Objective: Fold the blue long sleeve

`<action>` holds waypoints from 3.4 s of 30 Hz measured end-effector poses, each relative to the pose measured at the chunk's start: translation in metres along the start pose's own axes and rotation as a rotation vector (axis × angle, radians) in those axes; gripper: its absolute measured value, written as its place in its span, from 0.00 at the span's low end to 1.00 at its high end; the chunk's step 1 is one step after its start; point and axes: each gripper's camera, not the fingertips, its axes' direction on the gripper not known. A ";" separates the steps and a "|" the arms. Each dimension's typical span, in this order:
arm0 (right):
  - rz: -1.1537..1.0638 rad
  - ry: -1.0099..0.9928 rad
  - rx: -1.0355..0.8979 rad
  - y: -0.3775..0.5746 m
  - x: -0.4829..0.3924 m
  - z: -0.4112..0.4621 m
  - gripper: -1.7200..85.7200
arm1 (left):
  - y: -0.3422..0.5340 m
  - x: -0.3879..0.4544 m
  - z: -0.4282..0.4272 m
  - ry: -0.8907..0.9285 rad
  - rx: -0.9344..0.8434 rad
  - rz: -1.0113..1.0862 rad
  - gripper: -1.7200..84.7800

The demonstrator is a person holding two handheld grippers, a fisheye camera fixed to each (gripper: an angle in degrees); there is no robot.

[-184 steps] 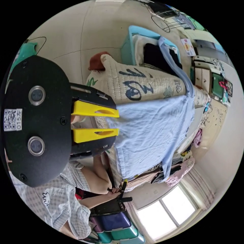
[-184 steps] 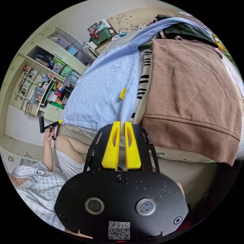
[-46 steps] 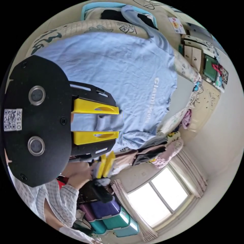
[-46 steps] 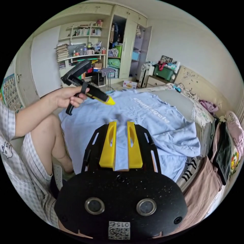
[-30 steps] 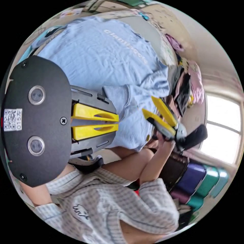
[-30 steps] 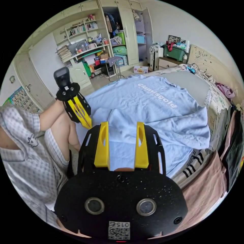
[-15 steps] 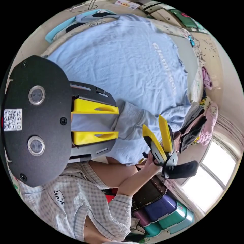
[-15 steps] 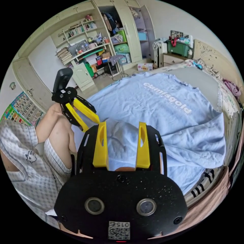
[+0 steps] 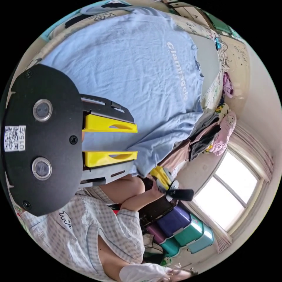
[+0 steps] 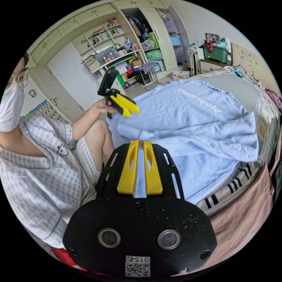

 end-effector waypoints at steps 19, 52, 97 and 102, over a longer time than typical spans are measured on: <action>0.358 -0.051 -0.021 0.054 0.056 -0.032 0.13 | -0.042 0.015 0.082 0.140 -0.251 -0.014 0.04; -0.061 0.208 -0.079 -0.086 -0.075 0.068 0.16 | 0.005 -0.052 -0.077 -0.056 -0.047 -0.198 0.06; 0.876 -0.120 0.521 0.019 0.242 -0.138 0.13 | -0.398 -0.144 0.104 -0.048 -0.066 -0.232 0.15; 0.850 0.090 0.559 0.023 0.232 -0.161 0.04 | -0.428 -0.132 0.116 -0.076 -0.074 -0.124 0.07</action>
